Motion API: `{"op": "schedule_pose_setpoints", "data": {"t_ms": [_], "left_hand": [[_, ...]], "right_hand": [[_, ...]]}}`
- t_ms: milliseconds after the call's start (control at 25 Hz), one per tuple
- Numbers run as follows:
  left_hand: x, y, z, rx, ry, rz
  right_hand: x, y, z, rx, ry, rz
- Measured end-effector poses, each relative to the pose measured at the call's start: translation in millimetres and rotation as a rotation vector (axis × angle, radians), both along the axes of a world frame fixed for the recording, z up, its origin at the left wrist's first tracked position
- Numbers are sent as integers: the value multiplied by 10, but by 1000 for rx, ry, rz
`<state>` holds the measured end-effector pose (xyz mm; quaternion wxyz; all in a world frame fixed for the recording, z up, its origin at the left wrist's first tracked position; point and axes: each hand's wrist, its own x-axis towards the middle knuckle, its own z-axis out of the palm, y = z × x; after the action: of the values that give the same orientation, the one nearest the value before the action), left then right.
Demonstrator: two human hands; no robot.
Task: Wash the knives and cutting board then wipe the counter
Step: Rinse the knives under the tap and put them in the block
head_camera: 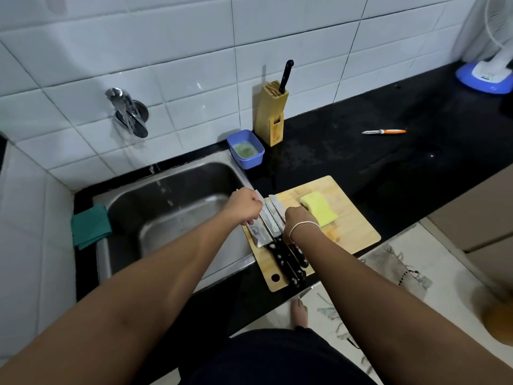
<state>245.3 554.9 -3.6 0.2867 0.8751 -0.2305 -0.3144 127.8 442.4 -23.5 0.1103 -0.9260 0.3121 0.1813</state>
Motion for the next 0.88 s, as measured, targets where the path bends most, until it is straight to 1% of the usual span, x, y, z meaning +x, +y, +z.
{"op": "schedule_pose_setpoints", "data": {"t_ms": [120,240,280,400,440,480,600,720,880], "left_hand": [[3,1,23,-19,-18,2],[15,-1,81,-41,-38,24],[19,10,107,-47,-57,40],[55,136,204,-88,-133,97],[82,191,237,-116,-147,116],[126,279,278,-147,-162,144],[303,648,380,-223,-219,245],[418,1032,427,-312,-217,348],[431,1383,510,-487,-243,319]], "right_hand": [[7,-26,24,61,-22,-78],[105,-91,149,163,-62,-177],[170,-118,206,242,-92,-218],[450,-82,396,727,-254,-430],[535,-40,440,832,-304,-484],[629,34,482,895,-335,-513],[965,319,595,1020,-318,-509],[1275,550,674,1250,-273,-541],[1595,752,693,1449,-234,-639]]}}
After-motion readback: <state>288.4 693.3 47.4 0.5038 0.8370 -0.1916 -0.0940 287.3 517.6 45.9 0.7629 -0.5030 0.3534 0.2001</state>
